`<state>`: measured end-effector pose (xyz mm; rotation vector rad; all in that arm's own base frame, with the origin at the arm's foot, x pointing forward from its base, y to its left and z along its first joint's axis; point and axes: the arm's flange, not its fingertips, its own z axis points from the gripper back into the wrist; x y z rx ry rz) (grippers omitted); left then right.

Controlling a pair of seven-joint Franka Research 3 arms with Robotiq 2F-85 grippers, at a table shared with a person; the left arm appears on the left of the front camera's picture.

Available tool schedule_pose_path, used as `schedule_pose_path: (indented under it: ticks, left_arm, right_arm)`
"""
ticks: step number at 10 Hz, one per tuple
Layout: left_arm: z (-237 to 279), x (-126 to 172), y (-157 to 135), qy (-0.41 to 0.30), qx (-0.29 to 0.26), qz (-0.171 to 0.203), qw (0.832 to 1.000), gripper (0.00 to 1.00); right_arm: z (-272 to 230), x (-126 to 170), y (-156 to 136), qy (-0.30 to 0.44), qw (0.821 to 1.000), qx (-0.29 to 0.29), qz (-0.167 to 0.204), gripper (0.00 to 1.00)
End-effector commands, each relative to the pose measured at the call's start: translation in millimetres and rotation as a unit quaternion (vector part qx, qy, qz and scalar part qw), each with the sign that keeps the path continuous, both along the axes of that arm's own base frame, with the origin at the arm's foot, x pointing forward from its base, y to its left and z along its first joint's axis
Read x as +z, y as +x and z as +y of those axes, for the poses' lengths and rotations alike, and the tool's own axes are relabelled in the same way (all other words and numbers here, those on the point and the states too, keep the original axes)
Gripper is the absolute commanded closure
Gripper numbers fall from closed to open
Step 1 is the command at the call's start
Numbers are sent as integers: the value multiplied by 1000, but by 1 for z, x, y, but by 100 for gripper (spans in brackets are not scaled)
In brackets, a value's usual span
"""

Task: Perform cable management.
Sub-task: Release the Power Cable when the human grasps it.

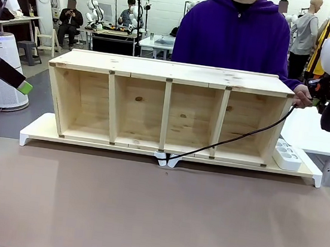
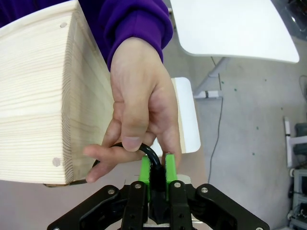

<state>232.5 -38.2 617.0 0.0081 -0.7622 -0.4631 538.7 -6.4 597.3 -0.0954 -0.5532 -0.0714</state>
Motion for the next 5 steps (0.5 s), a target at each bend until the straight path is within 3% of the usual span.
schedule_pose_path:
  ticks: [1, 2, 3, 4, 5]
  left_arm:
    - [0, 1, 3, 2, -2, -6, 1000, 0]
    - [0, 1, 3, 2, -2, -6, 1000, 0]
    - [0, 1, 3, 2, -2, -6, 1000, 0]
    - [0, 1, 3, 2, -2, -6, 1000, 0]
    - [0, 1, 3, 2, -2, -6, 1000, 0]
  right_arm:
    - [-1, -1, 0, 2, 1000, -1, 3, 65]
    - [-2, 0, 1, 5, 1000, 0, 4, 45]
    - [-3, 0, 1, 6, 1000, 1, 4, 64]
    - [-4, 0, 0, 6, 1000, 2, 2, 25]
    - [-4, 0, 0, 7, 1000, 2, 0, 44]
